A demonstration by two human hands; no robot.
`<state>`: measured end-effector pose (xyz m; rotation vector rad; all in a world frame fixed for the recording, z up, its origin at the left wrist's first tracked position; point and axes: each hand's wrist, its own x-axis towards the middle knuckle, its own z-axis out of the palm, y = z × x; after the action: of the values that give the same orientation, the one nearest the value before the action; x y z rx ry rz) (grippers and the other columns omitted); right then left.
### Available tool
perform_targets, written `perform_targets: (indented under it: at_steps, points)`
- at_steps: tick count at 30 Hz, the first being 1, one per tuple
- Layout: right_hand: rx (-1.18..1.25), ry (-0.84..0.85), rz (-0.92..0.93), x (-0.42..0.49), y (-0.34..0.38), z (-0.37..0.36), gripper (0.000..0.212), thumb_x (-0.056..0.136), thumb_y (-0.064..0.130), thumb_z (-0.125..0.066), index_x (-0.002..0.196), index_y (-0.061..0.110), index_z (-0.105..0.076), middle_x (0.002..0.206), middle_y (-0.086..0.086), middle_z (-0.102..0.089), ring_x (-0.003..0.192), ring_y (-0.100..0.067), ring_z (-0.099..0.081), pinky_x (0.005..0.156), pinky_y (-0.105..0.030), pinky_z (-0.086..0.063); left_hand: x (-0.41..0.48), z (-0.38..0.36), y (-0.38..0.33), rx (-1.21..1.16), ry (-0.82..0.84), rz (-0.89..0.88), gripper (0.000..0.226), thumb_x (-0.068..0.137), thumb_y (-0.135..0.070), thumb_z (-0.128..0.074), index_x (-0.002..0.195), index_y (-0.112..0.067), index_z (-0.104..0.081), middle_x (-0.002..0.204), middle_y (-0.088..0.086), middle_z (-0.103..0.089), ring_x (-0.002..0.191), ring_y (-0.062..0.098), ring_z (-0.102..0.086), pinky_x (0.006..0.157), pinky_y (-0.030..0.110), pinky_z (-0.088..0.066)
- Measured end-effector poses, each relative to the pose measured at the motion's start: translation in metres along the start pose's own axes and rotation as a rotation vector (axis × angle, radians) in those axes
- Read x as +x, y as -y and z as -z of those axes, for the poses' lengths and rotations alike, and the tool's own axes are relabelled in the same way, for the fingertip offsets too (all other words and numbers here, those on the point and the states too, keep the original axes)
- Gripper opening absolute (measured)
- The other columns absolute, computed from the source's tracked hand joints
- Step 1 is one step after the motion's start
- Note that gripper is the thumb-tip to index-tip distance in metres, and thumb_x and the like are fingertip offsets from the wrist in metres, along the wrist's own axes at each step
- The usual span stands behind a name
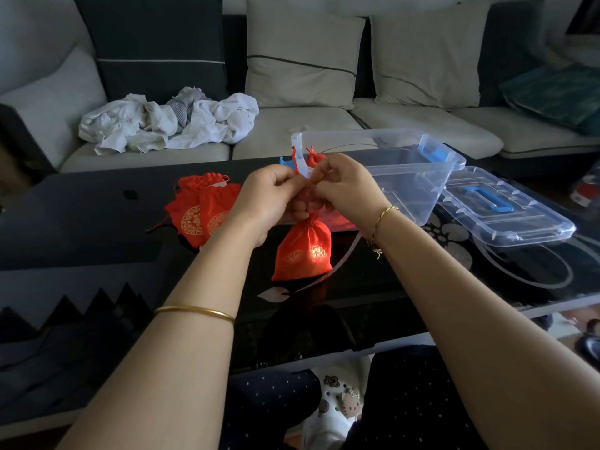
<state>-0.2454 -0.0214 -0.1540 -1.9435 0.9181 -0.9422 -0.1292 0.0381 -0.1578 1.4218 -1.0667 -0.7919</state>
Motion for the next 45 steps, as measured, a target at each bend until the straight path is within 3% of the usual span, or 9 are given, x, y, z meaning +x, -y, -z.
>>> perform_targets:
  at_steps: [7,16,22,26,28,31,37,41,45]
  points:
    - [-0.118,0.033,0.117,-0.003,-0.007,0.002,0.018,0.070,0.014,-0.077,0.075,0.020,-0.060,0.076,-0.002,-0.063,0.067,-0.009,-0.054,0.068,-0.029,-0.048,0.002,-0.006,0.000,0.022,-0.079,0.009,0.024,0.096,-0.012,-0.052,0.074,-0.014,-0.060,0.063,0.004,-0.059,0.038,0.008,-0.056,0.043,0.020,-0.050]
    - [-0.440,0.019,0.297,-0.005,-0.003,0.002,0.014,0.076,0.016,-0.070,0.090,0.013,-0.072,0.072,0.016,-0.043,0.064,0.002,-0.042,0.062,-0.006,-0.035,0.003,-0.005,-0.001,0.025,-0.139,0.038,0.020,0.094,-0.009,-0.054,0.076,-0.010,-0.063,0.069,0.009,-0.062,0.042,0.009,-0.057,0.047,0.020,-0.051]
    - [-0.611,0.053,0.395,-0.002,0.001,-0.003,0.012,0.081,0.019,-0.066,0.085,0.012,-0.075,0.080,0.003,-0.048,0.074,-0.010,-0.045,0.063,-0.023,-0.037,0.004,-0.003,0.001,0.011,-0.193,0.035,0.012,0.089,-0.001,-0.057,0.080,0.001,-0.065,0.070,0.012,-0.060,0.050,0.014,-0.058,0.049,0.019,-0.051]
    - [-0.425,0.068,0.260,-0.003,-0.003,-0.003,0.013,0.085,0.018,-0.063,0.083,0.009,-0.073,0.078,0.006,-0.056,0.073,-0.008,-0.049,0.063,-0.014,-0.038,0.007,0.002,0.000,0.022,-0.274,-0.030,0.018,0.090,-0.002,-0.056,0.073,-0.007,-0.060,0.071,0.009,-0.058,0.058,0.013,-0.062,0.055,0.025,-0.056]
    - [-0.249,0.080,0.132,-0.004,-0.005,-0.005,0.013,0.086,0.017,-0.063,0.079,0.009,-0.071,0.071,0.006,-0.058,0.067,-0.009,-0.052,0.062,-0.018,-0.043,0.009,0.004,-0.001,0.169,-0.314,-0.086,0.005,0.089,-0.009,-0.057,0.094,-0.010,-0.060,0.089,0.010,-0.064,0.083,0.018,-0.065,0.074,0.035,-0.057]
    - [-0.055,0.074,-0.057,-0.002,-0.006,-0.008,0.015,0.085,0.015,-0.065,0.070,0.012,-0.066,0.060,0.010,-0.055,0.051,0.002,-0.050,0.048,-0.009,-0.040,0.009,0.004,-0.002,0.378,-0.361,-0.141,0.039,0.089,-0.016,-0.057,0.126,-0.008,-0.047,0.119,0.008,-0.056,0.103,0.019,-0.059,0.088,0.030,-0.048]
    - [0.333,0.017,-0.361,0.002,-0.016,-0.004,0.012,0.080,0.011,-0.069,0.072,0.004,-0.064,0.059,-0.007,-0.049,0.047,-0.014,-0.041,0.049,-0.026,-0.035,0.002,0.001,-0.009,0.604,-0.257,-0.411,0.013,0.074,-0.006,-0.068,0.081,-0.017,-0.071,0.098,0.000,-0.057,0.103,0.019,-0.054,0.085,0.024,-0.040]
    - [0.531,-0.012,-0.466,0.003,-0.016,-0.002,0.021,0.081,0.004,-0.067,0.062,0.007,-0.057,0.050,-0.003,-0.042,0.045,-0.010,-0.033,0.048,-0.024,-0.025,-0.004,-0.006,-0.004,0.769,-0.195,-0.363,0.007,0.078,-0.023,-0.073,0.085,-0.023,-0.074,0.120,0.000,-0.048,0.123,0.024,-0.035,0.094,0.026,-0.028]
    - [0.561,-0.052,-0.492,0.004,-0.016,-0.002,0.029,0.081,0.004,-0.065,0.057,0.010,-0.050,0.050,-0.002,-0.039,0.042,-0.008,-0.032,0.042,-0.020,-0.024,0.000,-0.010,0.000,0.789,-0.231,-0.392,0.016,0.073,-0.034,-0.076,0.080,-0.022,-0.069,0.116,0.000,-0.051,0.118,0.025,-0.040,0.094,0.031,-0.033]
